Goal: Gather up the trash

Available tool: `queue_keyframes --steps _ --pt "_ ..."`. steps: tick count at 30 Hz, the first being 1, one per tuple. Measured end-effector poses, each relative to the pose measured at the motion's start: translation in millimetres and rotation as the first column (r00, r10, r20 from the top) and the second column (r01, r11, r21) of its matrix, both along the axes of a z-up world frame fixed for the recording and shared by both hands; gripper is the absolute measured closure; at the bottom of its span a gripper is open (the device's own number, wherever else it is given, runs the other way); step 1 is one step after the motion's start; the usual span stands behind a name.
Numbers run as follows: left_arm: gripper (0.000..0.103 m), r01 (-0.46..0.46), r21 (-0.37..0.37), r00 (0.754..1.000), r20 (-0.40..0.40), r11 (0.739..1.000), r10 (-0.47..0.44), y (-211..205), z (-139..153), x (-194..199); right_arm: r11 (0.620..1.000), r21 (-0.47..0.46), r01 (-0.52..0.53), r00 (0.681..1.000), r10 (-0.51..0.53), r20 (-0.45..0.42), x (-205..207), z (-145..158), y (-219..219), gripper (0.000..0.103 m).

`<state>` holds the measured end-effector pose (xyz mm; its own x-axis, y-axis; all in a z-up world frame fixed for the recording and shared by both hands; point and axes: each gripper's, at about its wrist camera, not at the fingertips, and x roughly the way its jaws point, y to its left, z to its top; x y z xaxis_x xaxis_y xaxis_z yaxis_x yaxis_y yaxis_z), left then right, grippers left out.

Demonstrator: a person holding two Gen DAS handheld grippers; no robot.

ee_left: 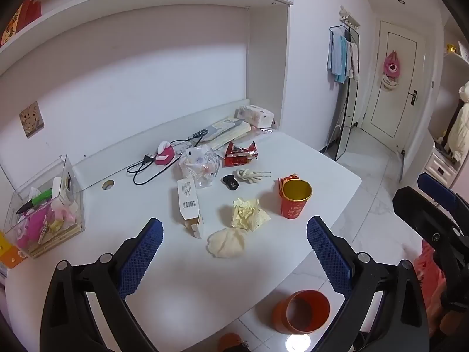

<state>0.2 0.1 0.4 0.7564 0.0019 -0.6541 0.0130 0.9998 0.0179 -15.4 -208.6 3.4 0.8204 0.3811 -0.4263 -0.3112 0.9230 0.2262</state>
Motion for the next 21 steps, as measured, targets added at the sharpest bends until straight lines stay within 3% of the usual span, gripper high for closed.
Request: queue_keyframes --steps 21 --pt "0.006 -0.004 -0.011 1.000 -0.007 1.000 0.004 0.1 -5.8 -4.5 1.000 0.002 -0.003 1.000 0.003 -0.002 -3.6 -4.2 2.7 0.005"
